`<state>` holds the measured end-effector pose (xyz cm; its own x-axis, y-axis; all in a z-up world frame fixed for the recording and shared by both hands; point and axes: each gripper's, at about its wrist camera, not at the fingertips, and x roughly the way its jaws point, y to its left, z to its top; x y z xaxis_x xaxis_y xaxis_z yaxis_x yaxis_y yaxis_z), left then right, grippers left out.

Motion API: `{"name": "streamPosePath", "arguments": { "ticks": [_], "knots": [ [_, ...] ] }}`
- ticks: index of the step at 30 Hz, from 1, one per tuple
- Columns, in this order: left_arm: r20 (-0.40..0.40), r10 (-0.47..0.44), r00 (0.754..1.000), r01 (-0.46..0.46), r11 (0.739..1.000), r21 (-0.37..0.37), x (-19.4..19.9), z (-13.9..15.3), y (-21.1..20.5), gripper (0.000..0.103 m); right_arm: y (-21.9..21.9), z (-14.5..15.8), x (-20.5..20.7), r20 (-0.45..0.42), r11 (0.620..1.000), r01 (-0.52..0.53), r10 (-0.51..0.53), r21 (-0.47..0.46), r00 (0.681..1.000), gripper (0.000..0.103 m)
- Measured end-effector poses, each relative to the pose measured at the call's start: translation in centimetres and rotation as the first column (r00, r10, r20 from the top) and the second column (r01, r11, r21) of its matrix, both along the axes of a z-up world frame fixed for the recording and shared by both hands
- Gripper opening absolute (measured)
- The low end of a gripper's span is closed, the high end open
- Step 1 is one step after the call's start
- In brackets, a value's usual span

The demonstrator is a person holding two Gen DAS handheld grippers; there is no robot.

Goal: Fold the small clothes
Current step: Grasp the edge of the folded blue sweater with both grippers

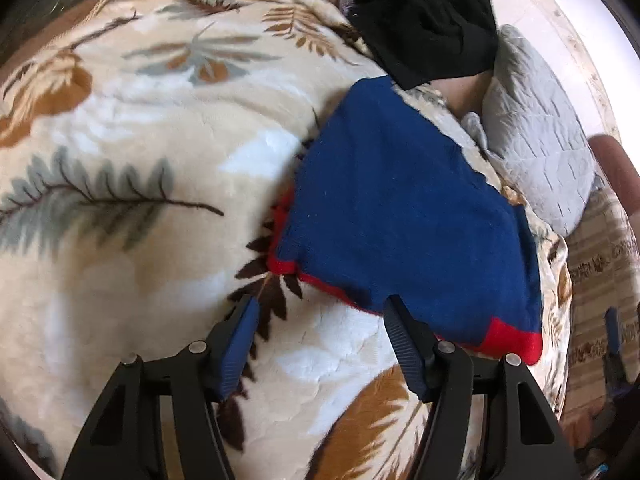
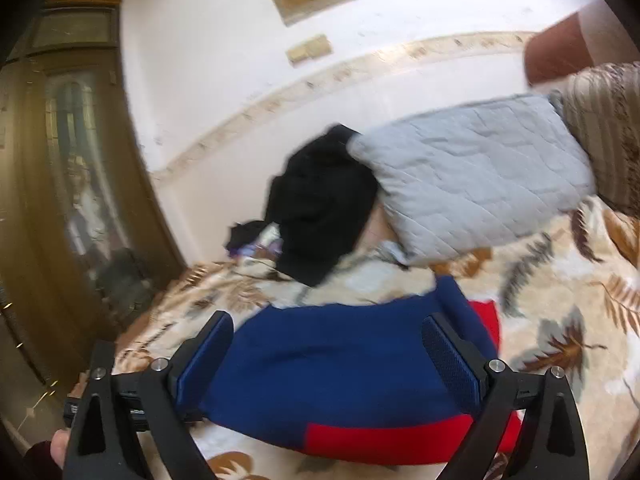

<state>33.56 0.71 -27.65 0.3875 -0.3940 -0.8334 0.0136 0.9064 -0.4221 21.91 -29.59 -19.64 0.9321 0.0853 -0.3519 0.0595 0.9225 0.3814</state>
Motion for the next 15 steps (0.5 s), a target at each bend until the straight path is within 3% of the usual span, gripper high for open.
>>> {"name": "streamPosePath", "arguments": {
  "ticks": [2,6,8,11,12,15],
  "knots": [
    [0.025,0.022,0.999,-0.022,1.000,-0.001,0.5,0.0,-0.4,0.066,-0.9,-1.1,1.3,-0.087,0.999,0.017,-0.014,0.027,0.996,0.081],
    [0.060,0.074,0.995,-0.073,0.997,-0.019,2.2,-0.3,-0.8,0.066,-2.2,-3.8,3.9,-0.252,0.998,0.013,0.004,0.066,0.968,0.040],
    [0.094,0.102,0.990,-0.099,0.995,-0.032,3.0,-0.5,-0.9,0.065,-2.4,-5.2,4.7,-0.322,0.997,0.018,0.006,0.072,0.947,0.039],
    [0.108,0.118,0.987,-0.115,0.993,-0.033,3.5,-0.8,-1.4,0.034,-3.0,-7.5,5.8,-0.404,0.991,0.022,0.034,0.132,0.914,0.038],
    [0.114,0.114,0.987,-0.111,0.993,-0.035,3.7,-0.8,-1.6,0.029,-3.2,-8.1,6.2,-0.425,0.988,0.022,0.046,0.154,0.904,0.038],
    [0.153,0.099,0.983,-0.101,0.995,0.002,3.8,-0.5,-2.4,0.028,-3.5,-9.6,7.3,-0.468,0.983,0.013,0.076,0.184,0.880,0.037]
  ]
}}
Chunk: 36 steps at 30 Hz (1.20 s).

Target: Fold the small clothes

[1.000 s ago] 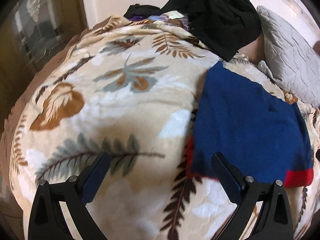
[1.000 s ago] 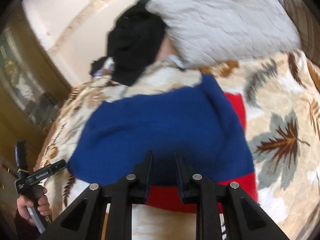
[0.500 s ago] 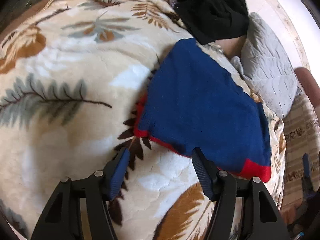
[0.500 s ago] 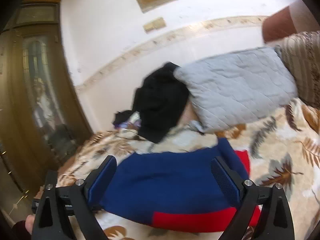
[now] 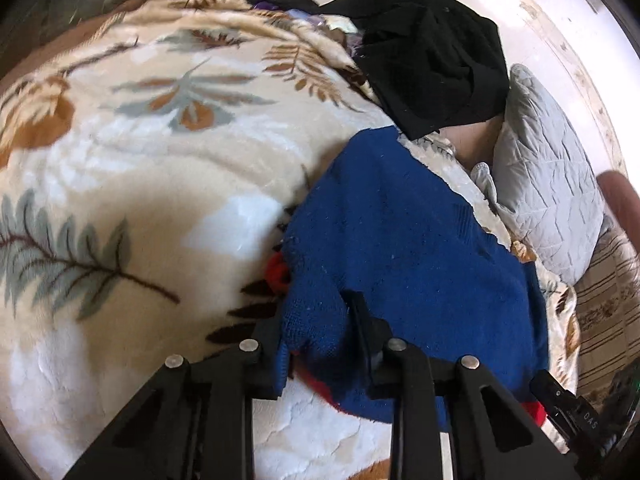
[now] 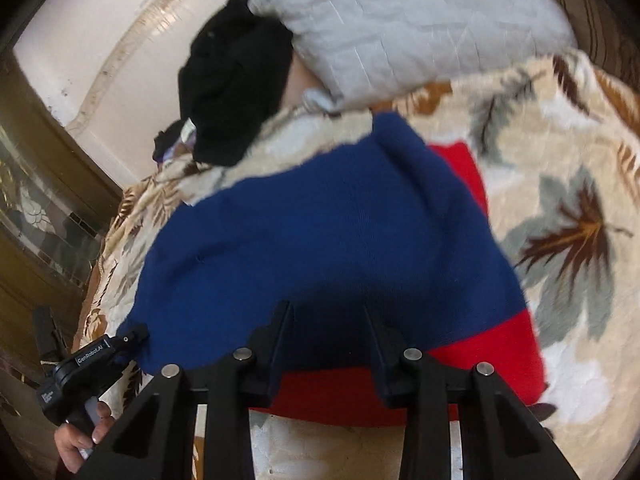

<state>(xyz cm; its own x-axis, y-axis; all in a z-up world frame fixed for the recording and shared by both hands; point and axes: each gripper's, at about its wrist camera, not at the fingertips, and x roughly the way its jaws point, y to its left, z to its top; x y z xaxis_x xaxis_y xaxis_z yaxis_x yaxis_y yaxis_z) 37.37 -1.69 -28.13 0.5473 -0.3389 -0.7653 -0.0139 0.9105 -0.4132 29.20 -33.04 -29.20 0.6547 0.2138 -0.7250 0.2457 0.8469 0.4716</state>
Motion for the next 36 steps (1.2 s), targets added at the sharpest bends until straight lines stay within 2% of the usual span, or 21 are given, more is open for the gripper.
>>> {"name": "streamPosePath", "arguments": {
  "ticks": [2,6,10,13,16,19,22,25,26,28,29,30,31,32,34,35,36],
  "knots": [
    [0.007,-0.001,1.000,0.000,1.000,0.010,0.2,0.1,-0.3,0.028,0.0,-0.8,0.5,-0.037,1.000,-0.013,0.013,0.000,0.999,0.038],
    [0.016,0.015,1.000,-0.015,1.000,0.003,-0.1,0.5,0.2,0.027,-0.5,-0.8,0.4,-0.033,0.999,-0.020,0.021,0.041,0.999,0.038],
    [0.184,-0.033,0.982,0.031,0.999,0.014,-1.1,3.7,-1.0,0.016,-2.8,-0.1,-0.6,0.011,0.988,0.014,-0.016,0.156,1.000,0.038],
    [0.302,-0.138,0.943,0.116,0.989,0.090,-2.9,6.7,-3.7,0.015,-5.2,0.7,-2.0,0.062,0.982,0.062,-0.074,0.178,0.995,0.038],
    [0.354,-0.259,0.899,0.198,0.960,0.200,-4.8,8.5,-7.5,0.015,-8.1,0.9,-3.2,0.090,0.967,0.099,-0.123,0.236,0.988,0.038],
    [0.389,-0.382,0.839,0.292,0.917,0.271,-7.0,9.8,-11.8,0.014,-10.5,1.0,-4.1,0.112,0.948,0.124,-0.163,0.294,0.980,0.040],
    [0.387,-0.475,0.790,0.378,0.875,0.303,-8.4,10.2,-15.8,0.014,-12.5,1.4,-5.1,0.155,0.923,0.114,-0.181,0.367,0.971,0.040],
    [0.366,-0.557,0.745,0.455,0.827,0.330,-9.7,9.4,-19.3,0.013,-13.7,1.5,-5.4,0.189,0.895,0.080,-0.180,0.439,0.966,0.040],
    [0.342,-0.598,0.725,0.498,0.798,0.339,-10.1,8.5,-20.7,0.013,-13.8,1.5,-5.2,0.190,0.889,0.072,-0.175,0.452,0.966,0.040],
    [0.291,-0.649,0.703,0.553,0.756,0.349,-10.7,6.9,-22.3,0.014,-13.9,1.3,-4.5,0.188,0.876,0.049,-0.157,0.480,0.970,0.040],
    [0.253,-0.665,0.702,0.572,0.739,0.356,-10.7,5.6,-22.8,0.015,-13.7,1.0,-3.9,0.180,0.869,0.032,-0.138,0.494,0.974,0.041],
    [0.230,-0.676,0.700,0.585,0.728,0.358,-10.7,5.1,-22.9,0.016,-13.4,0.8,-3.5,0.171,0.862,0.021,-0.124,0.506,0.978,0.047],
    [0.211,-0.690,0.692,0.601,0.713,0.361,-11.0,4.8,-22.7,0.017,-13.0,0.3,-2.8,0.159,0.846,0.000,-0.101,0.534,0.982,0.066],
    [0.211,-0.706,0.675,0.614,0.698,0.369,-11.3,5.0,-22.1,0.020,-12.7,-0.2,-2.0,0.145,0.827,-0.013,-0.083,0.562,0.986,0.071],
    [0.248,-0.732,0.635,0.645,0.678,0.351,-11.9,6.2,-20.5,0.035,-11.8,-0.8,-0.5,0.146,0.799,-0.049,-0.048,0.600,0.988,0.072],
    [0.294,-0.743,0.602,0.664,0.670,0.332,-12.5,7.4,-19.0,0.048,-11.5,-0.8,0.0,0.150,0.796,-0.058,-0.041,0.603,0.988,0.072],
    [0.330,-0.742,0.583,0.671,0.669,0.319,-12.8,8.1,-18.0,0.057,-11.0,-0.9,0.9,0.152,0.797,-0.071,-0.027,0.600,0.988,0.072]
  ]
}}
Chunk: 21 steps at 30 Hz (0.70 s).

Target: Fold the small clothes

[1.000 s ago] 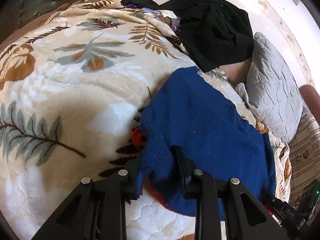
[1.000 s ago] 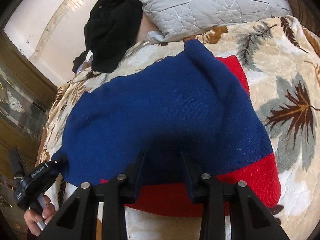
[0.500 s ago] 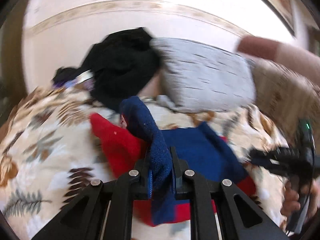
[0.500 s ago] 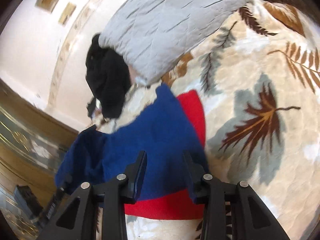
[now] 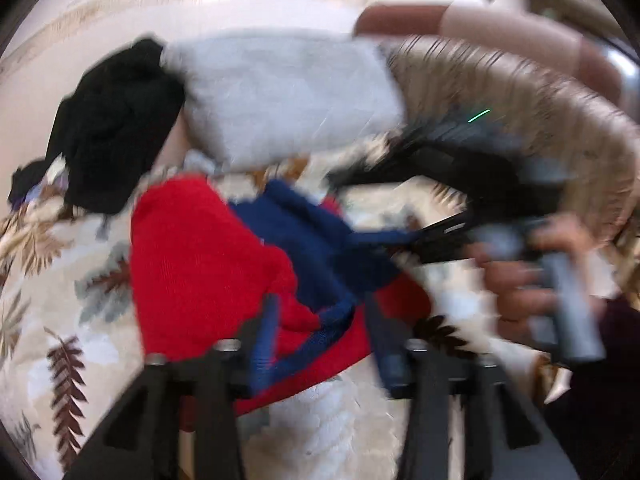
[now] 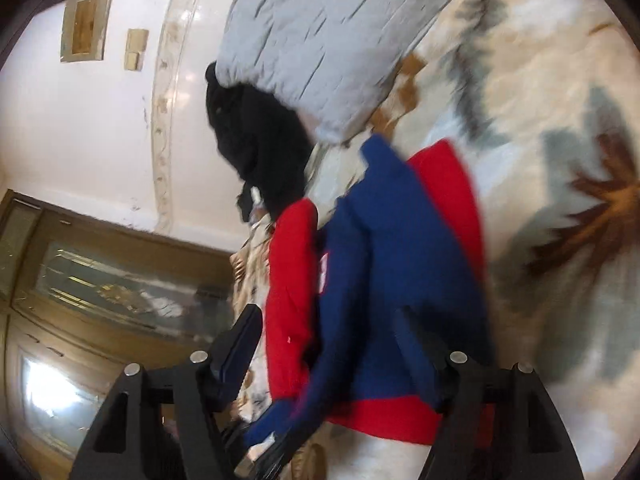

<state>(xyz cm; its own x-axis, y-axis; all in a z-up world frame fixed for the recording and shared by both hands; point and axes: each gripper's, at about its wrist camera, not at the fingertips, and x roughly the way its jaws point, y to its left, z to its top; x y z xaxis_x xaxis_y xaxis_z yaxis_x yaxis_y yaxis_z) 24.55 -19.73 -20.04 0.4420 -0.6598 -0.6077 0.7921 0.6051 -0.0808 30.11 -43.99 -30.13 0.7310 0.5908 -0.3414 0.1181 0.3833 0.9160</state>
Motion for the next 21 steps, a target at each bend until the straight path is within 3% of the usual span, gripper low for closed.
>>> {"name": "streamPosePath", "arguments": {
  "ticks": [2,5,8,11,14,16,17,19,21],
  "knots": [
    [0.022,-0.043,0.999,0.045,0.995,-0.091,-0.4,1.6,3.2,0.062,1.3,-0.7,1.8,-0.034,0.999,-0.033,0.033,-0.009,0.999,0.072],
    [0.017,0.012,1.000,-0.010,0.994,-0.109,1.3,2.2,6.5,0.062,3.3,-1.8,3.6,-0.083,0.996,-0.092,0.092,0.008,0.992,0.072],
    [-0.057,0.131,0.990,-0.136,0.987,-0.085,4.5,1.2,8.9,0.062,4.8,-1.4,4.9,-0.073,0.992,-0.116,0.113,-0.039,0.991,0.072],
    [-0.124,0.239,0.963,-0.244,0.970,-0.021,7.1,-0.9,10.1,0.062,5.9,-1.7,6.0,-0.064,0.991,-0.132,0.132,0.012,0.989,0.072],
    [-0.179,0.261,0.948,-0.252,0.965,0.074,8.3,-3.4,9.3,0.062,7.1,-1.8,7.1,-0.074,0.991,-0.132,0.131,-0.002,0.989,0.073],
    [-0.193,0.248,0.949,-0.231,0.967,0.107,8.0,-4.1,8.8,0.062,8.2,-1.8,7.9,-0.081,0.990,-0.130,0.124,-0.063,0.989,0.072],
    [-0.199,0.229,0.953,-0.209,0.971,0.118,7.7,-4.5,8.2,0.062,8.9,-1.6,8.3,-0.071,0.984,-0.130,0.122,-0.120,0.990,0.070],
    [-0.187,0.209,0.960,-0.188,0.974,0.128,7.3,-4.6,7.4,0.062,9.8,-0.7,8.7,-0.054,0.966,-0.155,0.147,-0.207,0.988,0.034],
    [-0.176,0.190,0.966,-0.170,0.978,0.122,6.8,-4.4,6.8,0.062,10.2,0.9,8.4,-0.040,0.950,-0.135,0.128,-0.282,0.991,0.031]
  ]
}}
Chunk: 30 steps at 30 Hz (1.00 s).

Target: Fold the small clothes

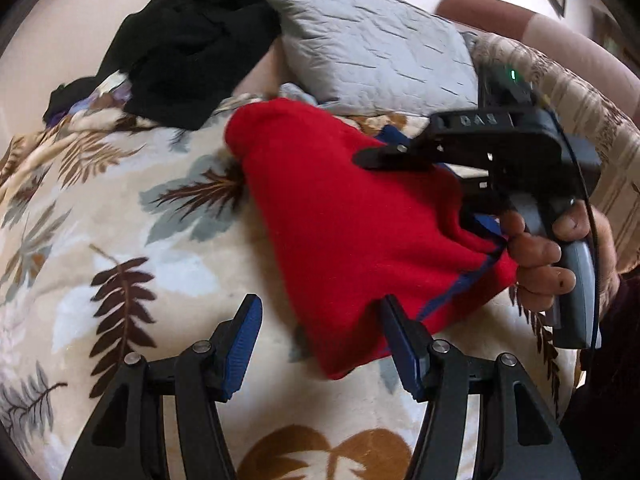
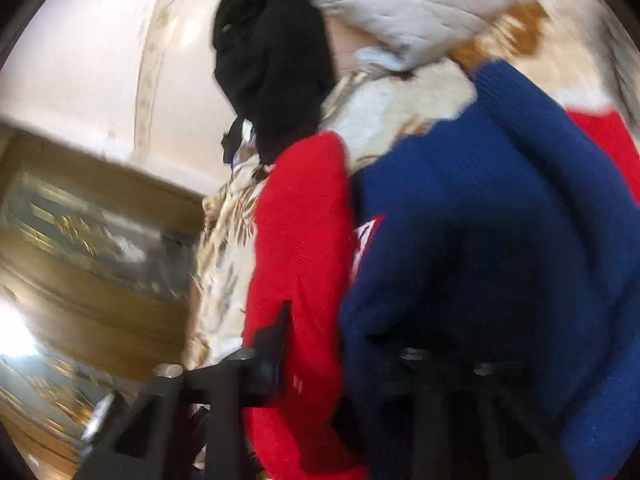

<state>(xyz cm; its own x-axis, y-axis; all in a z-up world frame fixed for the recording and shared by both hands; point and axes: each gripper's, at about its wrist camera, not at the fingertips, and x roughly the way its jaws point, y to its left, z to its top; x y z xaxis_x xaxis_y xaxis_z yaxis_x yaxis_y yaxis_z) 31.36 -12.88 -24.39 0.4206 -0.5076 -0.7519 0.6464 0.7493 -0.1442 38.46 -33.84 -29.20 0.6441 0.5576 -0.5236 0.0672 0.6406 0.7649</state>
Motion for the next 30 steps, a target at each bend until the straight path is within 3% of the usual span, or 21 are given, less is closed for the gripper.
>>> {"name": "streamPosePath", "arguments": {
  "ticks": [4,7,9,12,14,15,17,18,20,22,25,26,28,30],
  "knots": [
    [0.012,0.024,1.000,-0.023,0.998,-0.055,-0.3,1.4,-0.1,0.062,-1.3,4.9,-2.7,0.125,0.995,0.069,-0.060,-0.071,0.990,0.028],
    [0.016,0.045,0.999,-0.043,0.993,-0.111,0.0,2.2,0.0,0.062,-5.2,6.7,-5.9,0.186,0.983,0.171,-0.157,-0.061,0.970,0.028],
    [0.017,0.053,0.998,-0.050,0.992,-0.117,0.3,2.2,-0.5,0.062,-7.9,5.5,-7.2,0.147,0.977,0.211,-0.203,-0.041,0.968,0.028],
    [0.003,0.056,0.998,-0.055,0.995,-0.080,0.5,1.2,-1.6,0.062,-10.7,0.4,-7.5,-0.071,0.977,0.211,-0.208,0.032,0.975,0.028],
    [-0.020,0.056,0.998,-0.057,0.996,-0.070,0.7,0.6,-2.2,0.062,-11.2,-2.3,-7.3,-0.204,0.981,0.190,-0.179,0.035,0.962,0.031],
    [-0.025,0.060,0.998,-0.061,0.996,-0.071,0.7,0.6,-2.4,0.062,-11.5,-2.7,-7.4,-0.225,0.978,0.196,-0.177,0.066,0.958,0.033],
    [-0.012,0.084,0.996,-0.084,0.994,-0.076,0.7,0.8,-2.4,0.062,-12.5,-1.7,-8.1,-0.221,0.972,0.218,-0.194,0.090,0.956,0.042],
    [-0.007,0.093,0.996,-0.093,0.993,-0.076,0.7,0.9,-2.4,0.062,-13.2,-0.5,-8.8,-0.178,0.965,0.250,-0.233,0.079,0.956,0.055],
    [-0.013,0.103,0.995,-0.103,0.991,-0.084,0.8,0.7,-2.3,0.062,-14.1,2.0,-10.0,-0.055,0.942,0.333,-0.331,0.049,0.942,0.064],
    [0.005,0.105,0.994,-0.104,0.992,-0.076,0.6,0.8,-2.5,0.062,-13.5,3.5,-9.6,0.025,0.947,0.319,-0.320,0.035,0.947,0.064],
    [0.058,0.087,0.995,-0.085,0.996,-0.031,0.2,0.8,-3.4,0.062,-10.7,4.5,-6.8,0.068,0.968,0.249,-0.247,-0.020,0.967,0.061],
    [0.066,0.083,0.994,-0.082,0.997,-0.014,0.1,0.7,-3.6,0.062,-9.8,4.5,-5.7,0.070,0.973,0.224,-0.220,-0.051,0.973,0.058],
    [0.081,0.070,0.994,-0.071,0.997,0.012,0.0,0.4,-3.8,0.063,-7.7,3.7,-3.8,0.041,0.976,0.186,-0.182,-0.117,0.982,0.038],
    [0.094,0.052,0.994,-0.056,0.997,0.047,-0.1,0.0,-3.9,0.063,-7.3,2.0,-2.1,-0.027,0.968,0.172,-0.180,-0.185,0.983,0.038]
  ]
}}
